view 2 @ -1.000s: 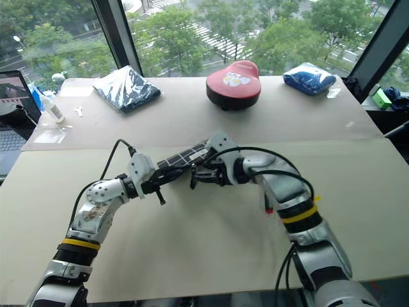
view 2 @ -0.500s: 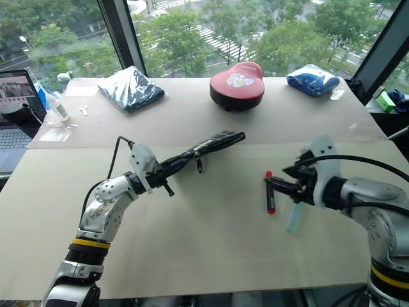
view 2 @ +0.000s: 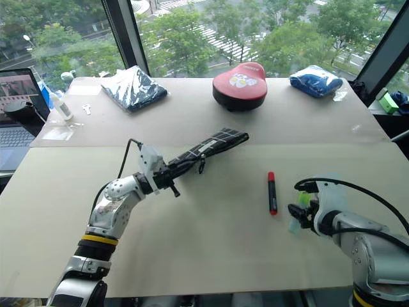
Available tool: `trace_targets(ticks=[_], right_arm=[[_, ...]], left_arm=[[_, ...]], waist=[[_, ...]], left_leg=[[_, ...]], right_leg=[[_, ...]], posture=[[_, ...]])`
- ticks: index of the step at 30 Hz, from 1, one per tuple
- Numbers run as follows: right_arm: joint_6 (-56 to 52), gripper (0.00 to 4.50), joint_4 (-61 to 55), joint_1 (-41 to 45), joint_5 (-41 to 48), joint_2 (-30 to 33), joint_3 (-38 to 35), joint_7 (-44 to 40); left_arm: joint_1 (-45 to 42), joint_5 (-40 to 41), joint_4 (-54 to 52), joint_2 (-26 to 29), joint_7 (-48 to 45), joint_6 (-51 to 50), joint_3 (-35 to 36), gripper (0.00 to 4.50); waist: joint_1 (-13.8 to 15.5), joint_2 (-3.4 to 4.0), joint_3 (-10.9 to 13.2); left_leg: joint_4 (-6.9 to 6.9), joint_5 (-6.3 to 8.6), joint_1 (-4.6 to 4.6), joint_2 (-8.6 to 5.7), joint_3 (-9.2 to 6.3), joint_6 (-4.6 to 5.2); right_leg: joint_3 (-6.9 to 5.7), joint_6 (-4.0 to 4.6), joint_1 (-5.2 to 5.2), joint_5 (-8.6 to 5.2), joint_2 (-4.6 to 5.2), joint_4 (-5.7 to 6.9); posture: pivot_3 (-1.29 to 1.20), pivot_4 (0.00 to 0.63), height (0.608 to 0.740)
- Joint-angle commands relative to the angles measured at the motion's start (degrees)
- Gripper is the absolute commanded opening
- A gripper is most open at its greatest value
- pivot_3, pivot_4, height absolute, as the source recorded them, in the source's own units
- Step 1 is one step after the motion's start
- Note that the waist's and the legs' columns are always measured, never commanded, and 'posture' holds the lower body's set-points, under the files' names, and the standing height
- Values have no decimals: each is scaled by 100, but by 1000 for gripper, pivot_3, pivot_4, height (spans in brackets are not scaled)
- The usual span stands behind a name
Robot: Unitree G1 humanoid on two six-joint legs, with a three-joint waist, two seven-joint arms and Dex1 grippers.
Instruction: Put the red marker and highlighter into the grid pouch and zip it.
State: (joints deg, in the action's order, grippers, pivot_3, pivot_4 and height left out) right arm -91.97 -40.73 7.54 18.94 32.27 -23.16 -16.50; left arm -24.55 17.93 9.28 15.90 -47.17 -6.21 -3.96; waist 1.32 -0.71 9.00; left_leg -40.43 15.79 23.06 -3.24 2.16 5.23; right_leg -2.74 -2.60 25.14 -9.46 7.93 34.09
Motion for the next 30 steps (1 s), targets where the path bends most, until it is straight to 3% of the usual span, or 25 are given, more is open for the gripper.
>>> trace_targets(ticks=[1, 14, 15, 21, 27, 30], right_arm=[[-42, 3417, -6, 23, -171, 34, -28, 159], [529, 3417, 631, -257, -391, -440, 374, 355], [625, 2906, 695, -315, -401, -456, 377, 356], [1110, 1050, 866, -386, -361, -512, 352, 306], [1443, 1011, 974, -134, -387, -399, 489, 319], [2156, 1011, 1156, 156, -624, -159, 680, 394]], left_arm=[[0, -6, -200, 8, -41, 96, -11, 0], [57, -2, -346, 142, 49, 47, 81, 0], [59, 3, -366, 150, 59, 38, 90, 0], [34, 20, -399, 211, 101, 20, 139, 0], [35, 23, -444, 209, 144, 7, 122, 0], [39, 22, -451, 201, 152, 3, 101, 0]], waist=[[-7, 0, 0], [-50, -7, -4], [-55, -10, -6], [-45, -14, -7], [-62, -17, -8], [-73, -16, -7]], left_leg=[[0, 0, -1, 2, 0, -1], [0, 1, -16, 5, -1, 3], [0, 3, -22, 7, -1, 5], [0, 34, -88, 9, -6, 53], [0, 28, -92, 9, -6, 43], [1, 26, -89, 9, -4, 38]], right_leg=[[0, 0, 0, 0, -4, 0], [2, 0, -17, 0, -13, -1], [1, 0, -23, -1, -15, -1], [3, -8, -91, -6, -15, -9], [9, -7, -90, -6, -17, -6], [12, -6, -87, -5, -18, -5]], posture=[[0, 150, 740], [0, 150, 740], [0, 150, 740], [0, 150, 740], [0, 150, 740], [0, 150, 740]])
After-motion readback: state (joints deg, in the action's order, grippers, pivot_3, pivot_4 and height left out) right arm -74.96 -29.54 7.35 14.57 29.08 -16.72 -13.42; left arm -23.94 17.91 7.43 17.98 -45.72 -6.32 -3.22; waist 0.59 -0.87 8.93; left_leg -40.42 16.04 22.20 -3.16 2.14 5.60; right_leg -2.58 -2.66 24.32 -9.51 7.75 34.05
